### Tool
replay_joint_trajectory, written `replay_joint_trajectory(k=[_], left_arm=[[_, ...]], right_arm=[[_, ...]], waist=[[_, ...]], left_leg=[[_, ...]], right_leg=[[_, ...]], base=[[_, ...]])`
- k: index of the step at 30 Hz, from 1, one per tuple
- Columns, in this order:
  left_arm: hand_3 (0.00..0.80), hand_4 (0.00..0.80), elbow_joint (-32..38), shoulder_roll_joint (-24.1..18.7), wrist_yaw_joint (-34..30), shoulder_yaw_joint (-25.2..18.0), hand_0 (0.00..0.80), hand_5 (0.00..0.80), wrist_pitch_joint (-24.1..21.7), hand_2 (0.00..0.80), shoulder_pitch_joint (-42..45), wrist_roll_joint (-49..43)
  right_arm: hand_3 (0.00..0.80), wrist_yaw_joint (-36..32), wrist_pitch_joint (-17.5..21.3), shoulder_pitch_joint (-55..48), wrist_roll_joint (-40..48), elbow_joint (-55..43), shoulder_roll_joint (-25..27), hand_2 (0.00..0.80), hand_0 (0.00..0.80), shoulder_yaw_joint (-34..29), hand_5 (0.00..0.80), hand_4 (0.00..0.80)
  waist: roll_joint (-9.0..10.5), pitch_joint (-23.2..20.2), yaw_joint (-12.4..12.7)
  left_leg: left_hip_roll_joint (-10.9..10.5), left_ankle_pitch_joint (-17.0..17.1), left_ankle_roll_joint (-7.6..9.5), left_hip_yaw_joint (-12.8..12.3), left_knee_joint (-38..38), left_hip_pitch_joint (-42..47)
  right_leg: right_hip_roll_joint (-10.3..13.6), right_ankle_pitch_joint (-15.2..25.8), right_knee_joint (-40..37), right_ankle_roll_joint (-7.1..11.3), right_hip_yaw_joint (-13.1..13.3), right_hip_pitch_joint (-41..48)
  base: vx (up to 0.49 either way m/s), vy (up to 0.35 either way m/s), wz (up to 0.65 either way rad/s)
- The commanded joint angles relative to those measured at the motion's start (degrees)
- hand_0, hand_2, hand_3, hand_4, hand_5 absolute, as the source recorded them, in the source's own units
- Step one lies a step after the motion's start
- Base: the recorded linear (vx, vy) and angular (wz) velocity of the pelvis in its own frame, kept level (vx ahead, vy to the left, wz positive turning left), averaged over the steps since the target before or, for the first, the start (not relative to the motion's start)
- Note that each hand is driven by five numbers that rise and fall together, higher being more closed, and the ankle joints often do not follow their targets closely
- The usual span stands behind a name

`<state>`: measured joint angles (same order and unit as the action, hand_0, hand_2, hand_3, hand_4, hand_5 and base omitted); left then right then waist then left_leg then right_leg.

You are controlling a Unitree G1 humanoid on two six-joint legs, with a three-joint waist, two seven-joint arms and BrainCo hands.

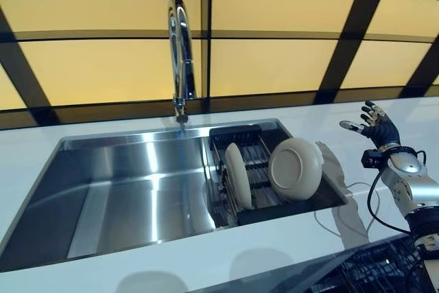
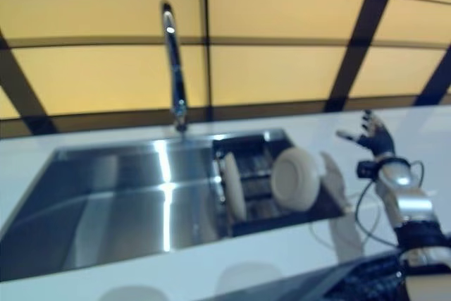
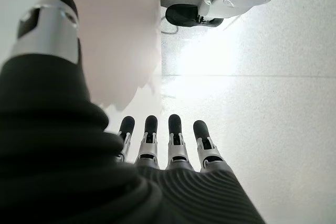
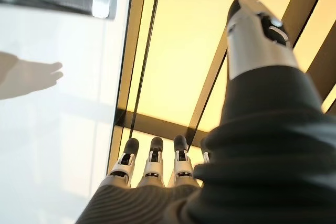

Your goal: Take plates into dishwasher

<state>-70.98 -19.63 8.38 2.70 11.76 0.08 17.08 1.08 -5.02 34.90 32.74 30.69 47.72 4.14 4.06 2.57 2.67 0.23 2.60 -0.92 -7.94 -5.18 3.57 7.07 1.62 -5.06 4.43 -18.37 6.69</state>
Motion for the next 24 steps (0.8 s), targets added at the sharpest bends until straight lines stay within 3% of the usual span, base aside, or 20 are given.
replay_joint_trajectory(k=[1, 10, 24], left_arm=[[0.0, 0.0, -3.2, -0.9, 0.4, 2.5, 0.0, 0.0, -1.3, 0.0, -1.2, -0.3], [0.0, 0.0, -3.6, -1.0, -0.5, 2.0, 0.0, 0.0, -1.6, 0.0, -0.3, -1.4], [0.0, 0.0, -3.5, -2.0, -0.6, 1.2, 0.0, 0.0, -2.2, 0.0, 0.1, -2.4]], right_arm=[[0.0, -2.8, 0.3, 6.9, 0.9, 3.5, 2.0, 0.0, 0.0, 3.3, 0.0, 0.0], [0.0, -8.0, -3.4, 7.3, -1.0, 4.6, 1.7, 0.0, 0.0, 6.1, 0.0, 0.0], [0.0, -11.3, -6.1, 5.5, -4.4, 5.9, 1.7, 0.0, 0.0, 6.9, 0.0, 0.0]], waist=[[-0.45, -2.1, 2.5], [0.11, -1.9, 2.9], [0.26, -1.3, 2.5]], left_leg=[[3.3, -1.4, -3.7, -2.4, 1.5, 1.7], [3.3, -1.5, -3.61, -2.5, 1.3, 1.9], [3.1, -1.9, -3.17, -2.8, 1.2, 2.4]], right_leg=[[2.9, 2.5, 1.9, 3.03, -1.7, -1.0], [2.5, 2.3, 1.3, 2.74, -1.6, -0.4], [2.5, 2.2, 1.7, 2.99, -0.7, -0.5]], base=[[0.054, 0.001, 0.02], [0.041, 0.007, 0.01], [0.009, -0.001, 0.0]])
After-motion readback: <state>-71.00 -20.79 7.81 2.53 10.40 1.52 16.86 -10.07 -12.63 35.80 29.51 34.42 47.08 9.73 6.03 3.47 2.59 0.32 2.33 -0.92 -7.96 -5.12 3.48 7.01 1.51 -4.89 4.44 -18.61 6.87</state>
